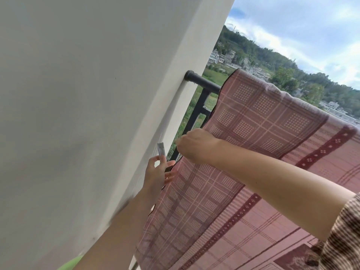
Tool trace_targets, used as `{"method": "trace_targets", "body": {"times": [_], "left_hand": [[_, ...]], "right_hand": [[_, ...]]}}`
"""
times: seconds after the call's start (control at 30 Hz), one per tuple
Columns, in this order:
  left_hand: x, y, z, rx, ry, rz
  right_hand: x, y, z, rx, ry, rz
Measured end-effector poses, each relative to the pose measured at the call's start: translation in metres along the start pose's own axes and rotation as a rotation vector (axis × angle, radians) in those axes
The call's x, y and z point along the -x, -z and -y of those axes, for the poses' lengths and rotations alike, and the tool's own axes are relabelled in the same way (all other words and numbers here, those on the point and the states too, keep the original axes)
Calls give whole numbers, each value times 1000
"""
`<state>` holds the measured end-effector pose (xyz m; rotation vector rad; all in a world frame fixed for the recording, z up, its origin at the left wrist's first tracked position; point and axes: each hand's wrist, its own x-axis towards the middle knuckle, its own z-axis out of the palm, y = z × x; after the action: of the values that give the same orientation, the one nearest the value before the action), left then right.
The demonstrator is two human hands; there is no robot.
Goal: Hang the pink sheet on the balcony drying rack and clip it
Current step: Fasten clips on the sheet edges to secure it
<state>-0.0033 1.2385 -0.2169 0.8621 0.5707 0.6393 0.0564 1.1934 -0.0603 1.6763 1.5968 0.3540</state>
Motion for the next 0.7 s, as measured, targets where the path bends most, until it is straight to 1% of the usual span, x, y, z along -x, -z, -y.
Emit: {"method": "trace_targets", "body": {"times": [0.1, 0.17, 0.2, 0.23, 0.3, 0.33, 0.4, 0.43, 0.5, 0.57, 0.63, 0.7], "left_hand": [[1, -14, -3, -53, 5, 42], [0, -25, -2, -71, -14, 59], [0, -28, -1, -58, -23, 56], [-1, -32, 0, -36, -26, 47], [-4, -36, 0, 4, -17, 34], [-5, -38, -2, 8, -13, 31], [-6, -40, -5, -25, -14, 21], [-7, -41, -6, -52, -18, 11], [-7, -42, -8, -103, -29, -12], [-7, -42, -9, -130, -33, -29], [-7, -42, -10, -131, -27, -36], [-7, -43, -10, -126, -23, -37]], "right_hand": [[5, 4, 0, 27, 20, 21], [11, 11, 0, 36, 26, 5], [15, 18, 0, 31, 21, -35], [20, 27, -4, 13, 2, -110], [34, 49, -19, -11, -59, -313], [43, 60, -31, -32, -114, -422], [66, 83, -55, -90, -312, -577], [77, 91, -67, -133, -428, -601], [92, 96, -87, -275, -617, -548], [96, 89, -96, -483, -679, -503], [90, 80, -101, -593, -675, -589], [83, 76, -103, -625, -688, -665]]}}
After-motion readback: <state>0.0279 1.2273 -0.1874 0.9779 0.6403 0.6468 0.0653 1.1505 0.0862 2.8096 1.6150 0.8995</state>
